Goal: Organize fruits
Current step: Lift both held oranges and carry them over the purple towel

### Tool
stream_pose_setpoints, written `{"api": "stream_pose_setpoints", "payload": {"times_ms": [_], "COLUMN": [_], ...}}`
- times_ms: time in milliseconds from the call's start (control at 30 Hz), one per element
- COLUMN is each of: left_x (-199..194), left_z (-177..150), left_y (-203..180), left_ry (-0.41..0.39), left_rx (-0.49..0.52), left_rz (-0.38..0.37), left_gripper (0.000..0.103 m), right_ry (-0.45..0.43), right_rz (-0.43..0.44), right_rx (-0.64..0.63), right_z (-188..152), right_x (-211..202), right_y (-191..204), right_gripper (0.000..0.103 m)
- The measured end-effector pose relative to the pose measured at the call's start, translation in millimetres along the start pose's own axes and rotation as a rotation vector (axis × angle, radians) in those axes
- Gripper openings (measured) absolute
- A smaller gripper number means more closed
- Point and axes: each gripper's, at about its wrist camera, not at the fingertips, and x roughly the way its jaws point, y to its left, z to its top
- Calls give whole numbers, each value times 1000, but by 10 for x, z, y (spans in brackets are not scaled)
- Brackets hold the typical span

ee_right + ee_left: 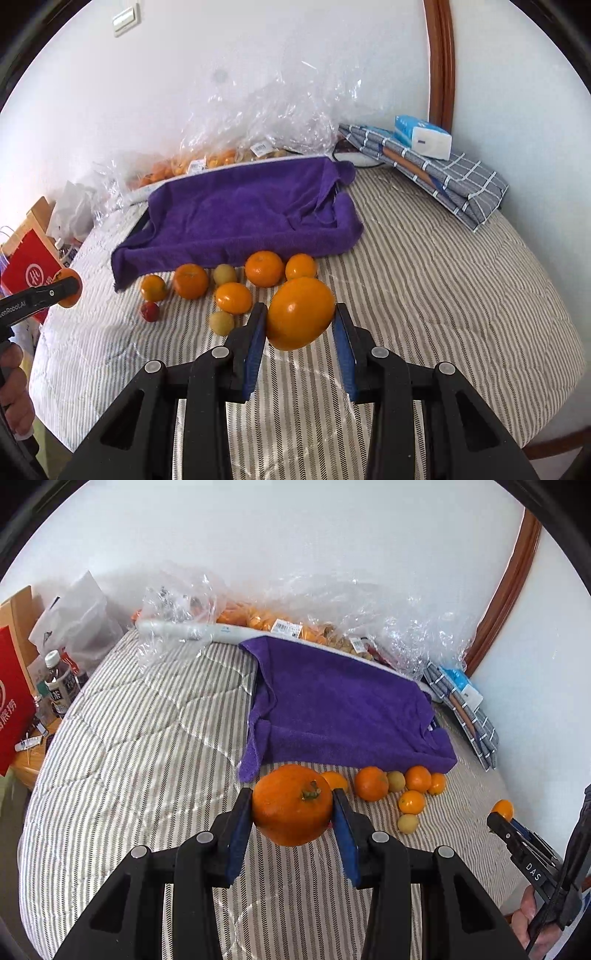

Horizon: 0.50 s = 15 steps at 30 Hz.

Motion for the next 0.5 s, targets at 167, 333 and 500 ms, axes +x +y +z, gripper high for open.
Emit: {"api": "stream_pose_setpoints", "payload": {"times_ms": [167,333,500], "left_x": [-159,-245,-251], "left_z": [59,160,310], "left_y": [-12,-20,-25], "left_ry": [-20,-49,-61], "left_rx": [2,6,0], "left_rz": [-4,-1,0], "left_gripper": [40,40,40], "right_ry": [-21,-49,-59], "right_rz": [10,14,17], "right_rx": [5,-12,-15], "right_z": [112,254,394], "right_x": [-121,-197,-197], "right_y": [35,98,132], "right_gripper": [36,36,36]}}
